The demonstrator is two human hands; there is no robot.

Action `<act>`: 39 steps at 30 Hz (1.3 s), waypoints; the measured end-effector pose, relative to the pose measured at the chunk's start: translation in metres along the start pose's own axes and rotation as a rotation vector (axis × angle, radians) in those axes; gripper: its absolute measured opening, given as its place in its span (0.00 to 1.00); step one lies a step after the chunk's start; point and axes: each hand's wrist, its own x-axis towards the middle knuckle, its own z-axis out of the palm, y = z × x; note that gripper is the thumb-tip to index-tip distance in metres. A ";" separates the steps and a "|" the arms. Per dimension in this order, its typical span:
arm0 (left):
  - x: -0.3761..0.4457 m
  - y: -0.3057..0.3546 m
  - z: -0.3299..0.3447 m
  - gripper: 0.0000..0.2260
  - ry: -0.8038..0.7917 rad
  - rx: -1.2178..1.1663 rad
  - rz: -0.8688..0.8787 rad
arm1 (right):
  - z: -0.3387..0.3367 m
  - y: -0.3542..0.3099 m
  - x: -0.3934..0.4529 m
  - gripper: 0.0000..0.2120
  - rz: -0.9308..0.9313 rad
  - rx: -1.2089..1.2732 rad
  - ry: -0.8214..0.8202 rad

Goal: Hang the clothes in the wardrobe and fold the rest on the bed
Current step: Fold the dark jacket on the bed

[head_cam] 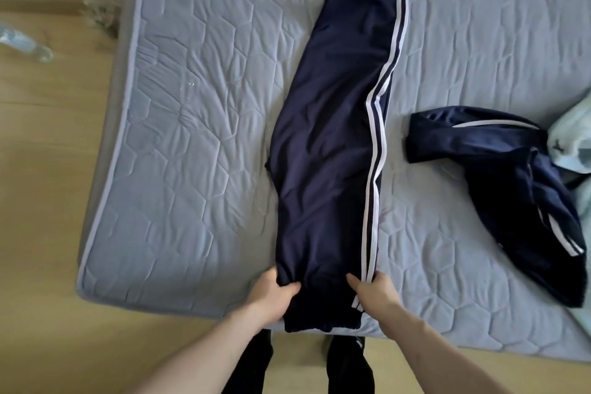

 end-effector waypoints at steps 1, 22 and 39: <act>-0.005 -0.003 -0.001 0.15 -0.005 0.051 -0.002 | 0.002 0.002 -0.006 0.10 0.011 -0.014 -0.009; -0.112 0.103 -0.092 0.13 0.058 -0.061 0.151 | -0.054 -0.084 -0.104 0.22 0.010 0.252 -0.199; -0.012 0.270 -0.141 0.20 0.223 -0.165 0.265 | -0.100 -0.243 -0.030 0.20 -0.123 0.488 0.045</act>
